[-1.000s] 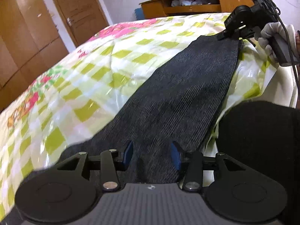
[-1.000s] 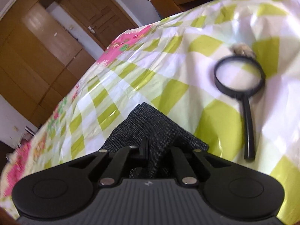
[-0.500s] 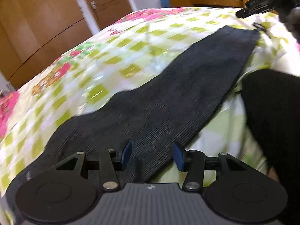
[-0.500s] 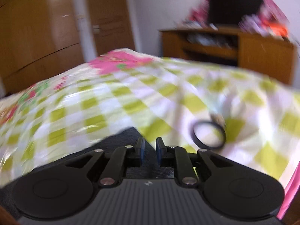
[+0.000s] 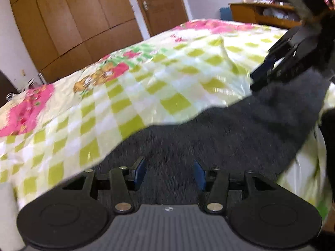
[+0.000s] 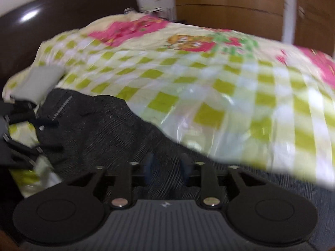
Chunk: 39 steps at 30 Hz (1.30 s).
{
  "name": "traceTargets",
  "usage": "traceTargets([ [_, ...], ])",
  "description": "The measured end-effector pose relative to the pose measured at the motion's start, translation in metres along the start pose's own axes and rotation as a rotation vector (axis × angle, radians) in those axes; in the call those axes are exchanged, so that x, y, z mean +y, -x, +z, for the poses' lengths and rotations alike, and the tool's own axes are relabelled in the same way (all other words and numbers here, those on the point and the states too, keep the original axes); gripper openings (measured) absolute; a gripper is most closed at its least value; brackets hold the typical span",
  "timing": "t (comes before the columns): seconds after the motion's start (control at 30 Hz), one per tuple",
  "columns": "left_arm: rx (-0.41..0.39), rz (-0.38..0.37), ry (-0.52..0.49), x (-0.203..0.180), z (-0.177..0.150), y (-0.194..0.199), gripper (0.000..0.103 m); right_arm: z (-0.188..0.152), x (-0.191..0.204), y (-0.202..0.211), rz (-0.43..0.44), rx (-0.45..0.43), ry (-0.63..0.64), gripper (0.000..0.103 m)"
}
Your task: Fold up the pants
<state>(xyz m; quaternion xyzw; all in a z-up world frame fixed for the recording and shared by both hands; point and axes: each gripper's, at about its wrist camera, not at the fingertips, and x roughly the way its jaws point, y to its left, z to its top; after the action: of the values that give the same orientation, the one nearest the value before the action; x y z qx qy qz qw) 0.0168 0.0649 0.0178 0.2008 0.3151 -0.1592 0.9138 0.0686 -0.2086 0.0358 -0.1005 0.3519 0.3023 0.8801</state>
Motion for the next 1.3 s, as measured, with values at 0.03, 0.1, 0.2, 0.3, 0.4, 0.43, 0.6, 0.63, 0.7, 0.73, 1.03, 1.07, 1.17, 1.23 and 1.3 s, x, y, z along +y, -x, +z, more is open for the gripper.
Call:
traceTargets([
  [0.03, -0.011, -0.006, -0.015, 0.002, 0.004, -0.007, 0.061, 0.006, -0.006, -0.007, 0.006, 0.017, 0.031, 0.034],
  [0.1, -0.019, -0.022, -0.037, 0.004, 0.012, -0.024, 0.061, 0.012, -0.015, -0.018, 0.028, 0.074, 0.094, 0.036],
  [0.2, -0.011, -0.04, -0.081, 0.003, 0.02, -0.051, 0.061, 0.014, -0.035, -0.035, 0.06, 0.157, 0.143, 0.038],
  [0.3, 0.001, -0.057, -0.127, 0.001, 0.023, -0.067, 0.061, 0.005, -0.05, -0.043, 0.101, 0.221, 0.136, 0.038],
  [0.4, -0.001, -0.083, -0.174, -0.004, 0.027, -0.072, 0.061, -0.002, -0.058, -0.047, 0.15, 0.272, 0.153, 0.038],
  [0.43, -0.004, -0.09, -0.186, -0.005, 0.029, -0.072, 0.061, -0.004, -0.06, -0.044, 0.149, 0.274, 0.162, 0.038],
  [0.6, -0.037, -0.129, -0.234, -0.017, 0.039, -0.076, 0.061, -0.002, -0.075, -0.033, 0.113, 0.278, 0.175, 0.038],
  [0.63, -0.045, -0.145, -0.239, -0.018, 0.041, -0.077, 0.061, -0.003, -0.077, -0.031, 0.111, 0.292, 0.181, 0.038],
  [0.7, -0.045, -0.166, -0.263, -0.025, 0.044, -0.081, 0.061, -0.003, -0.081, -0.026, 0.116, 0.296, 0.188, 0.038],
  [0.73, -0.045, -0.168, -0.276, -0.028, 0.044, -0.083, 0.061, -0.003, -0.083, -0.025, 0.119, 0.303, 0.188, 0.038],
  [1.03, -0.082, -0.263, -0.293, -0.053, 0.037, -0.086, 0.062, -0.014, -0.08, -0.005, 0.136, 0.268, 0.191, 0.04],
  [1.07, -0.067, -0.232, -0.312, -0.055, 0.035, -0.093, 0.063, -0.017, -0.076, -0.006, 0.138, 0.268, 0.202, 0.04],
  [1.17, -0.063, -0.158, -0.302, -0.049, 0.034, -0.108, 0.067, -0.03, -0.069, -0.025, 0.029, 0.289, 0.264, 0.039],
  [1.23, -0.053, -0.112, -0.254, -0.038, 0.038, -0.116, 0.069, -0.031, -0.081, -0.037, -0.058, 0.26, 0.197, 0.046],
  [1.3, -0.042, -0.075, -0.235, -0.029, 0.037, -0.118, 0.069, -0.029, -0.097, -0.044, -0.081, 0.251, 0.1, 0.049],
])
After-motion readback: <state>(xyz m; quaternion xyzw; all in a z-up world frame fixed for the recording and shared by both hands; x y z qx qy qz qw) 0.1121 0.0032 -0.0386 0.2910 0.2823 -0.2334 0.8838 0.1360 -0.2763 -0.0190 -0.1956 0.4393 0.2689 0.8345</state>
